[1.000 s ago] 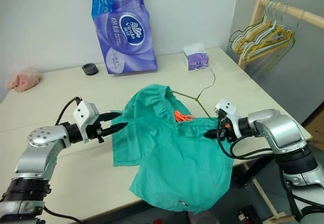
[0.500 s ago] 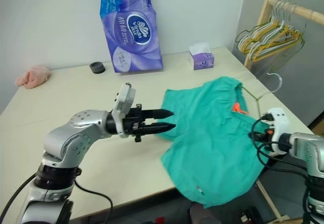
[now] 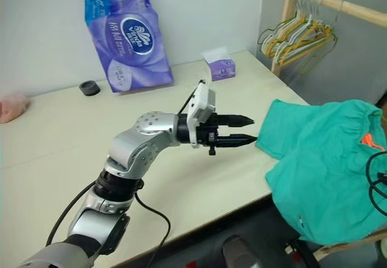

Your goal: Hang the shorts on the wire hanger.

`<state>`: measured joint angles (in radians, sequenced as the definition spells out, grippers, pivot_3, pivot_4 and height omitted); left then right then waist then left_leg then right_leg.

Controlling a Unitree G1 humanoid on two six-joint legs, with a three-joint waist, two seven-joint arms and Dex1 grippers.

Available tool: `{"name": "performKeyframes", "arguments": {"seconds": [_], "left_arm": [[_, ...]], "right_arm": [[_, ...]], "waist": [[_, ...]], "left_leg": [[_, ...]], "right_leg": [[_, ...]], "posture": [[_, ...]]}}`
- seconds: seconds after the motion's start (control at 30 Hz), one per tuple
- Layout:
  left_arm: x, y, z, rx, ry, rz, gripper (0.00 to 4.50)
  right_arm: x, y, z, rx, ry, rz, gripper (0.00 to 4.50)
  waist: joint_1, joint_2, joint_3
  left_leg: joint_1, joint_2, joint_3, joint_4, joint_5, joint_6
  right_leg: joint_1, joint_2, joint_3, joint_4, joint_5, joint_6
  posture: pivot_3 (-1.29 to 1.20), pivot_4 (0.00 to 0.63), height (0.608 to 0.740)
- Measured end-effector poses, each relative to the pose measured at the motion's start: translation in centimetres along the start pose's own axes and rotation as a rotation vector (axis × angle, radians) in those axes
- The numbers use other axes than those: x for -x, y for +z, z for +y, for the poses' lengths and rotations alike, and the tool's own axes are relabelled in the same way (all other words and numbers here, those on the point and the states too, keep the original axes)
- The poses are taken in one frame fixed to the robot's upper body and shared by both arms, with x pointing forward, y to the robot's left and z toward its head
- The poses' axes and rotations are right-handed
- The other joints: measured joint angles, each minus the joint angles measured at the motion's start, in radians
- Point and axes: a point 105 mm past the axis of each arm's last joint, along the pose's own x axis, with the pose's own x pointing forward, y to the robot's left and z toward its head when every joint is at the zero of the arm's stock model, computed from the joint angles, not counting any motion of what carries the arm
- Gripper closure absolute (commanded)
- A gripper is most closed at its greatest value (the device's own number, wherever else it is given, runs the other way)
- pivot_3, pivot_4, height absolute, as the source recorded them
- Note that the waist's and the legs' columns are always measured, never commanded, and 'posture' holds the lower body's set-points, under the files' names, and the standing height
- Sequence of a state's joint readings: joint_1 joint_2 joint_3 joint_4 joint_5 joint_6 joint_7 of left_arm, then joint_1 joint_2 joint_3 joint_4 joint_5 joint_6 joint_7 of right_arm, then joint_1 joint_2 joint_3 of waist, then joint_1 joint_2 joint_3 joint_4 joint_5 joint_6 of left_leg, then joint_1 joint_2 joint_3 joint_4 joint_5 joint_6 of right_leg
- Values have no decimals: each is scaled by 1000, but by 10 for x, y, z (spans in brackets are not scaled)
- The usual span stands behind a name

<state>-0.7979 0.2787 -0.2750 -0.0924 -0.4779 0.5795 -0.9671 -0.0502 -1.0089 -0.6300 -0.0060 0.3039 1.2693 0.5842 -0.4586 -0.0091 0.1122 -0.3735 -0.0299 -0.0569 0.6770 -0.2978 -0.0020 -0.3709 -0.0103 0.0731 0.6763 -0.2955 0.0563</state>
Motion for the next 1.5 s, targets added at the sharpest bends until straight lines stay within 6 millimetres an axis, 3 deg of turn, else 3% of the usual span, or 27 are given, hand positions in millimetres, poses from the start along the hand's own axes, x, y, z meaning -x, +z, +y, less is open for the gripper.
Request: {"name": "performKeyframes", "arguments": {"seconds": [0.13,0.37,0.47,0.73,0.9,1.23,1.5], "left_arm": [[-5,2,11,-26,34,17,2211],[-17,17,23,-73,56,9,2211],[-16,16,25,-80,66,16,2211],[-20,17,24,-89,69,14,2211],[-23,17,22,-86,62,5,2211],[-32,23,21,-79,38,-20,2211],[-36,25,19,-83,30,-39,2211]], "right_arm": [[4,13,-7,10,-30,-51,4500],[31,99,-6,139,-85,-301,4500],[34,117,-17,143,-129,-345,4500],[15,118,-48,78,-198,-291,4500],[18,121,-63,62,-238,-287,4500],[26,148,-60,82,-225,-352,4500],[22,154,-64,-5,-235,-337,4500]], "waist": [[-39,3,4],[-80,2,28],[-76,0,36],[-65,-2,52],[-69,-1,57],[-80,5,71],[-90,6,89]], "left_leg": [[4,0,5,0,-4,5],[12,-2,14,-1,-8,7],[12,-3,16,0,-8,7],[12,-10,21,1,-8,7],[13,-10,25,1,-8,8],[14,-10,31,1,-11,12],[15,-11,33,1,-12,14]], "right_leg": [[3,0,3,-2,-1,2],[9,-2,16,-5,-4,7],[9,-3,19,-5,-2,9],[9,-11,25,-5,-2,15],[9,-11,25,-5,-2,17],[14,-12,30,-16,3,25],[14,-13,31,-18,3,26]], "posture": [[-582,154,740],[-553,169,740],[-543,174,740],[-535,189,740],[-544,197,740],[-561,208,740],[-551,221,740]]}}
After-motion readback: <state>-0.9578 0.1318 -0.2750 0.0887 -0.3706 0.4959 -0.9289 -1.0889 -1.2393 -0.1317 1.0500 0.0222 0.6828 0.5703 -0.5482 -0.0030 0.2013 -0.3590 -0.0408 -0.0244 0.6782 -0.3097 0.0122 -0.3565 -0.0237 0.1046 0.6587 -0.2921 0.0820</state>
